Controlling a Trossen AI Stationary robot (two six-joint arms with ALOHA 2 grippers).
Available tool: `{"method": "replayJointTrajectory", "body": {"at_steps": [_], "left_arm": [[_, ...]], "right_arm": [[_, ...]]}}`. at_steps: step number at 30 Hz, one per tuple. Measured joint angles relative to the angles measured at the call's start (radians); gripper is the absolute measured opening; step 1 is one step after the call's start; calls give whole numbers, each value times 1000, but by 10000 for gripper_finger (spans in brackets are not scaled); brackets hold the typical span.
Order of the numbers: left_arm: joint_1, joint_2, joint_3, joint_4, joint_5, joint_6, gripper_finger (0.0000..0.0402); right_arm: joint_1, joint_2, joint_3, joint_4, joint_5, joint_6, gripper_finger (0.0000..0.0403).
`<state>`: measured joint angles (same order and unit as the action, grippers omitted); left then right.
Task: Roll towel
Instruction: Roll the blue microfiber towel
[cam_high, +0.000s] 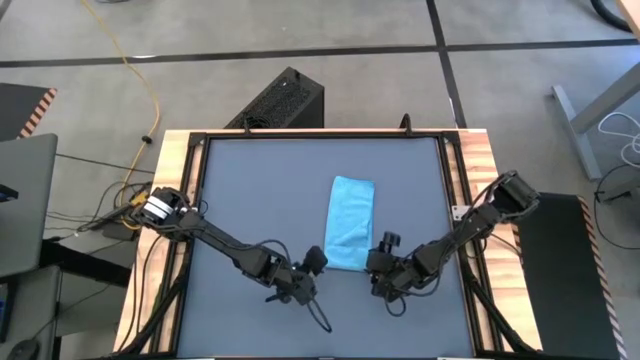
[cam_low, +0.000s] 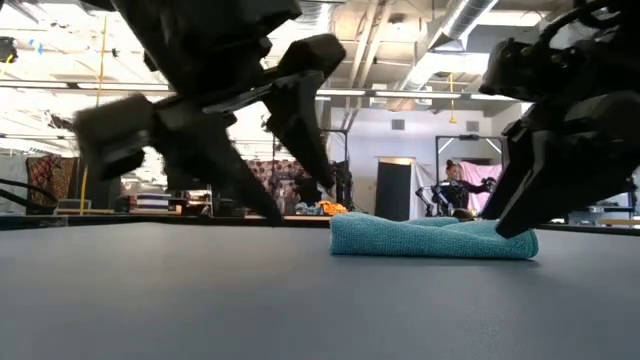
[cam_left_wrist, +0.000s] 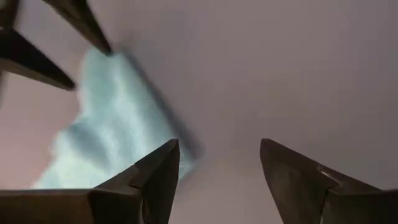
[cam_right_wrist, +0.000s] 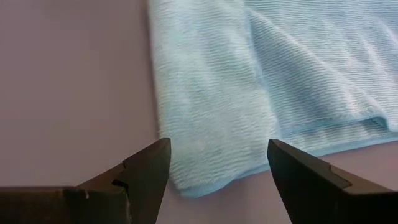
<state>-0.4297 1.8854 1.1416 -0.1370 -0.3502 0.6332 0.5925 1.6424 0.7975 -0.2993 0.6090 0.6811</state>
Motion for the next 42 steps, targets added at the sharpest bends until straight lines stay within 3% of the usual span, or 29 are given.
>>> {"method": "replayJointTrajectory", "body": {"at_steps": [5, 15, 21, 29, 36, 42], "left_arm": [[10, 0, 0, 39, -182, 35, 213], [54, 68, 14, 141, -99, 35, 213], [62, 142, 58, 138, -166, 16, 213], [91, 147, 72, 131, -199, -96, 213], [91, 147, 72, 128, -130, -116, 213], [91, 147, 72, 127, -128, -122, 213]], "right_arm": [[-21, 0, 0, 7, 2, 0, 295], [-13, -1, -1, 70, 1, -34, 295], [26, -1, -1, 74, 0, -53, 295], [68, -1, -1, 70, -4, -30, 295], [57, -1, -1, 37, 17, -32, 295], [25, 51, -1, 41, 19, -34, 295]]}}
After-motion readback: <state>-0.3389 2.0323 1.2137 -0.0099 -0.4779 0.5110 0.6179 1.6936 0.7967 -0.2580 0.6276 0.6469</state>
